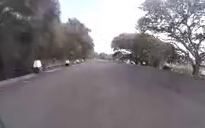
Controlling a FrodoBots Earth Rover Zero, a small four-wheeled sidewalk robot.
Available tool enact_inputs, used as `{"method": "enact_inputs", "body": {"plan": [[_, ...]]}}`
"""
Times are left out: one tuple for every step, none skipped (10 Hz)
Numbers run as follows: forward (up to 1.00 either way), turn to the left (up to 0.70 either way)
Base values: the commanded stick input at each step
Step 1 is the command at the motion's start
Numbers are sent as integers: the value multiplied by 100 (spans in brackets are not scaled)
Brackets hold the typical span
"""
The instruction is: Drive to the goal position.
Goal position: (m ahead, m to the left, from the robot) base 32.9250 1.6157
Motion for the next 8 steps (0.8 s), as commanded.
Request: {"method": "enact_inputs", "body": {"plan": [[85, 1], [85, 1], [85, 1], [85, 1], [85, 1], [85, 1], [85, 1], [85, 1]]}}
